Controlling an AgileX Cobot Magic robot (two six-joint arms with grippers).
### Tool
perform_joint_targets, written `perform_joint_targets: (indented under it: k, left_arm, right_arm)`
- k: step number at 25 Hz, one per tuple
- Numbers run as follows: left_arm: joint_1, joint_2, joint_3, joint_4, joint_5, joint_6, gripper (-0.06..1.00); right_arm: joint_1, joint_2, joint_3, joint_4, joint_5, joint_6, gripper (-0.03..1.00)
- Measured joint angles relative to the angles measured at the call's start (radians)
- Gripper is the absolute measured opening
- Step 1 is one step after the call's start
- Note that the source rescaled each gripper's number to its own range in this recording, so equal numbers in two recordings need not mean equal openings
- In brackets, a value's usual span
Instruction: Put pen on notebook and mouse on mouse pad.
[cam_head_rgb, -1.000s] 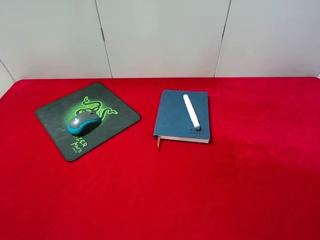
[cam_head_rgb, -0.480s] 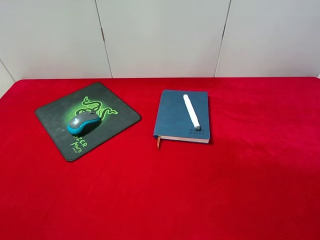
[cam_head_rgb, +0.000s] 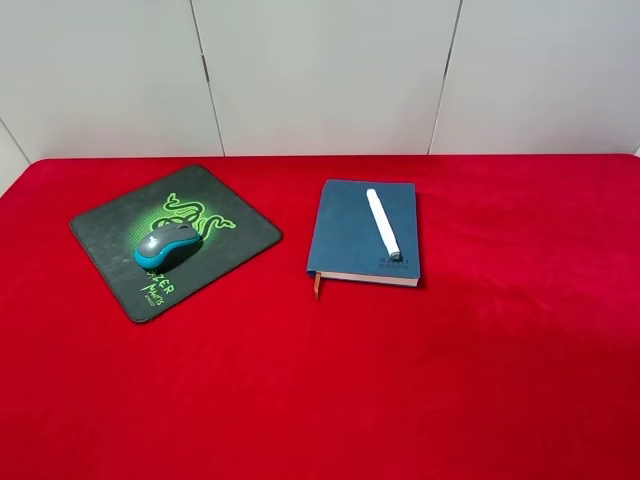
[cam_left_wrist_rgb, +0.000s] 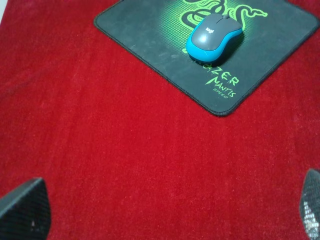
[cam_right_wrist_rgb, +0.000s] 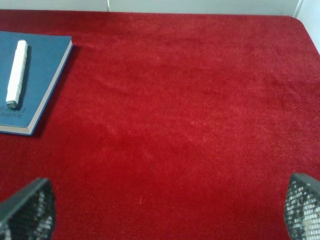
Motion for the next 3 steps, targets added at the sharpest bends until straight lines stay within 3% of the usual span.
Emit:
perform_joint_targets:
  k: [3]
  left_arm:
    - [0.000,0.000,0.000,0.000,0.000,0.000,1.00]
  right_arm:
    - [0.000,0.000,0.000,0.000,0.000,0.000,1.00]
